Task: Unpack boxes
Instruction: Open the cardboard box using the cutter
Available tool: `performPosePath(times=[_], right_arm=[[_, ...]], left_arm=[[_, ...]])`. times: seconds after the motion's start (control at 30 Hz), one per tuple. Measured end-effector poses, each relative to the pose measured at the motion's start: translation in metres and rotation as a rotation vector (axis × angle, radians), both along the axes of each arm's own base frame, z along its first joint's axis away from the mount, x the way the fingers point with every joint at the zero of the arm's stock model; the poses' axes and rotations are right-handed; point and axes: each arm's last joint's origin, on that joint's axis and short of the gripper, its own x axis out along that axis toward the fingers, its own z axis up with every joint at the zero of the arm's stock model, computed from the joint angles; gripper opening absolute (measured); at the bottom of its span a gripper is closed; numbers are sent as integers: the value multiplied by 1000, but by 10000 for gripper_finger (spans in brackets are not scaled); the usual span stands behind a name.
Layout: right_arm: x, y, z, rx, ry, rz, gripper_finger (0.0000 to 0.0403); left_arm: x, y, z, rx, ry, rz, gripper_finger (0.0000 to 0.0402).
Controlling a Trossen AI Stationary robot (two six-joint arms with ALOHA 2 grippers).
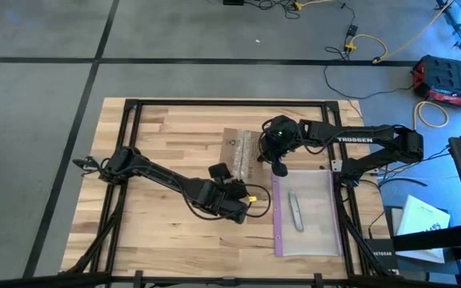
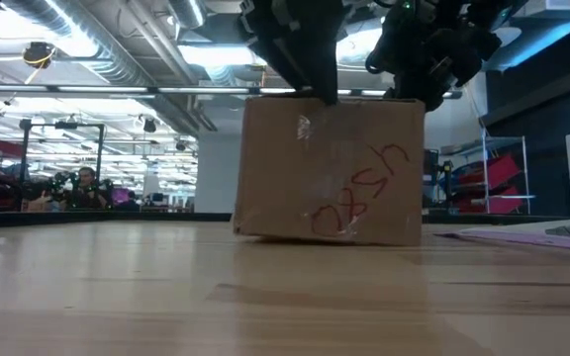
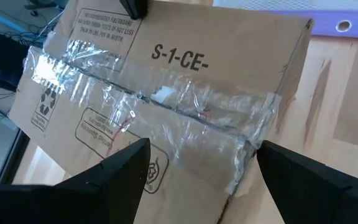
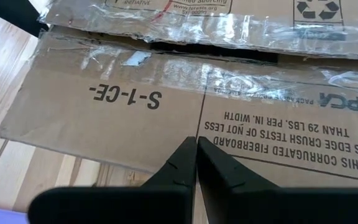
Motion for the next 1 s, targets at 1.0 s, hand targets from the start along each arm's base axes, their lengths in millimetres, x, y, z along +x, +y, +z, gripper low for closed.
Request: performPosePath(times=[1.0], right_arm=[[0,0,0,15,6,-24,0]], left_arm=[[16,22,11,-18,-127,71,262]])
